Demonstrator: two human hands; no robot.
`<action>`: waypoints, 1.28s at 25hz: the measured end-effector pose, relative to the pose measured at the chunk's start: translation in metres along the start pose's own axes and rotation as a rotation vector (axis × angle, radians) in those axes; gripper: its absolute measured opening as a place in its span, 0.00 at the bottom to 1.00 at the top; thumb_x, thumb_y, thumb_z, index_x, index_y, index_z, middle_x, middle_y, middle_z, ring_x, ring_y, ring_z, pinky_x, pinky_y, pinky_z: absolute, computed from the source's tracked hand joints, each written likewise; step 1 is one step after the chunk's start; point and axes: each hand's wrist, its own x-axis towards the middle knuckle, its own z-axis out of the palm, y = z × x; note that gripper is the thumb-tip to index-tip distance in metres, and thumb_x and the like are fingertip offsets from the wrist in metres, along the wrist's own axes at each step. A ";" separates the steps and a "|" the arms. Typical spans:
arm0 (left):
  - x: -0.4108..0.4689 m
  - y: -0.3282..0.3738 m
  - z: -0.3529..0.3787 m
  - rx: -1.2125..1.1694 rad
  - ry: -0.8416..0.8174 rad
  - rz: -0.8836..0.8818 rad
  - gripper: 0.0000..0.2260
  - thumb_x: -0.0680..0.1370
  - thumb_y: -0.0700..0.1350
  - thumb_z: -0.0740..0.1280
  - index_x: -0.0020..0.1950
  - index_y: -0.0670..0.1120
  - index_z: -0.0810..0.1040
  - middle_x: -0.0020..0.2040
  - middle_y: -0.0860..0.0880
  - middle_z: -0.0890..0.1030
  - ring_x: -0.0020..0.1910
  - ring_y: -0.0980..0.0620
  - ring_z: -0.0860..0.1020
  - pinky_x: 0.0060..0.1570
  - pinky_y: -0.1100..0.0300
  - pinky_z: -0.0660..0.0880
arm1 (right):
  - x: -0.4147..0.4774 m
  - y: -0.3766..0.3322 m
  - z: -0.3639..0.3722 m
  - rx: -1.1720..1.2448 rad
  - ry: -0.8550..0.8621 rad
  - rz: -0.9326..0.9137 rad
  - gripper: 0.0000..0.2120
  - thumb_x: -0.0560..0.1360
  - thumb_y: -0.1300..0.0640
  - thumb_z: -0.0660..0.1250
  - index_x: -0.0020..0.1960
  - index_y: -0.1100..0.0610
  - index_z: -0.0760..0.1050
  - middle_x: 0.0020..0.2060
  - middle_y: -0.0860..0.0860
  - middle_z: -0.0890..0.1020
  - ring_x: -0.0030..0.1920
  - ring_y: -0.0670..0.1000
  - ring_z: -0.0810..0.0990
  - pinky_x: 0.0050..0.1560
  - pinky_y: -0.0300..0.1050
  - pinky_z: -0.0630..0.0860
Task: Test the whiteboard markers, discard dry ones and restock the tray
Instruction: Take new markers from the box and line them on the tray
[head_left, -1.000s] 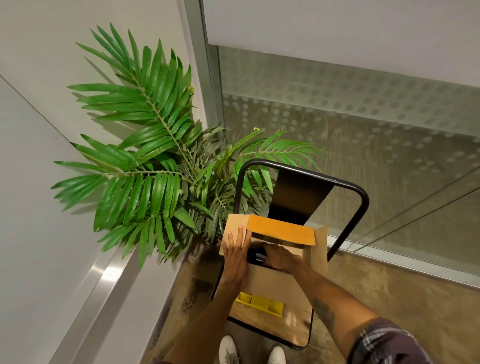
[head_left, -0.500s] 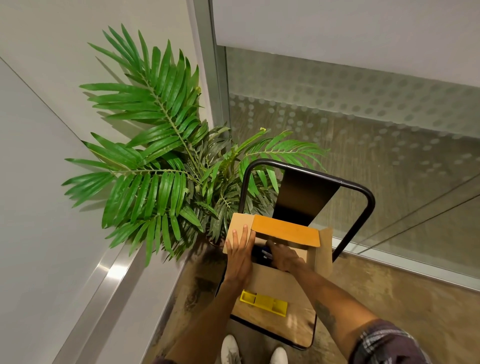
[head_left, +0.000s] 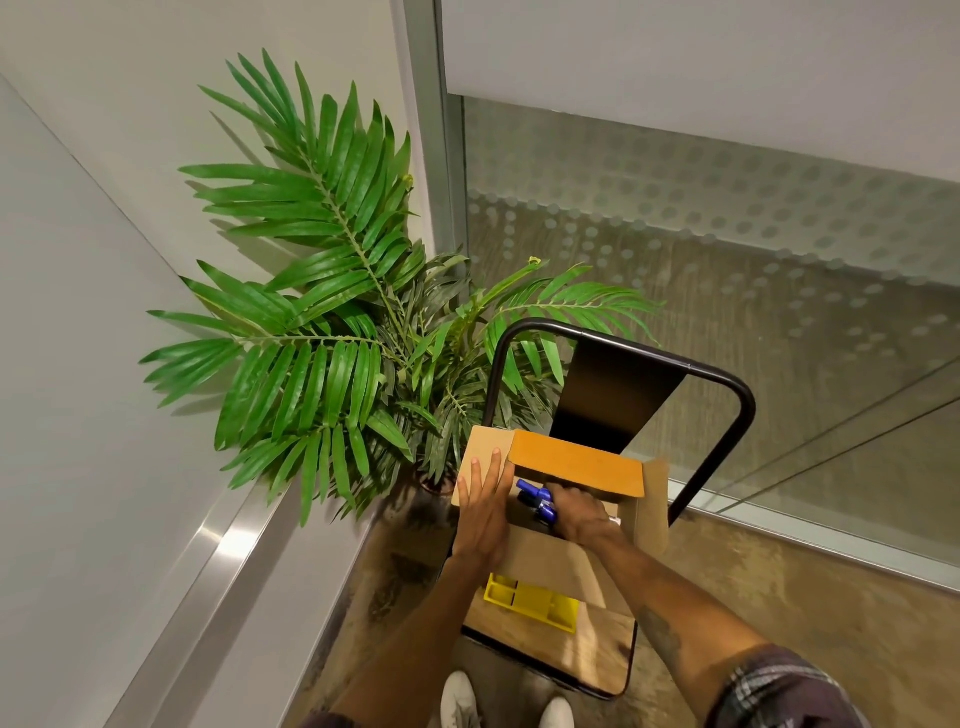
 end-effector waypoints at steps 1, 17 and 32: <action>0.000 0.000 0.000 -0.006 -0.001 0.000 0.27 0.83 0.36 0.50 0.81 0.48 0.46 0.81 0.46 0.40 0.79 0.37 0.40 0.76 0.40 0.39 | 0.000 0.000 0.000 -0.003 0.000 0.002 0.28 0.74 0.56 0.71 0.70 0.52 0.66 0.60 0.56 0.78 0.58 0.58 0.77 0.60 0.53 0.75; 0.007 0.004 -0.010 -0.258 -0.037 -0.067 0.31 0.81 0.32 0.51 0.82 0.48 0.44 0.82 0.48 0.45 0.80 0.41 0.42 0.78 0.42 0.42 | -0.023 -0.014 -0.021 -0.034 0.011 -0.092 0.23 0.74 0.59 0.70 0.66 0.53 0.67 0.57 0.56 0.79 0.54 0.58 0.78 0.55 0.52 0.75; -0.033 0.001 -0.037 -0.601 -0.021 -0.130 0.25 0.86 0.42 0.52 0.82 0.46 0.48 0.82 0.47 0.52 0.80 0.47 0.50 0.78 0.53 0.49 | -0.071 -0.033 -0.051 -0.037 0.040 -0.055 0.22 0.75 0.58 0.68 0.67 0.52 0.67 0.58 0.56 0.78 0.53 0.55 0.76 0.51 0.49 0.70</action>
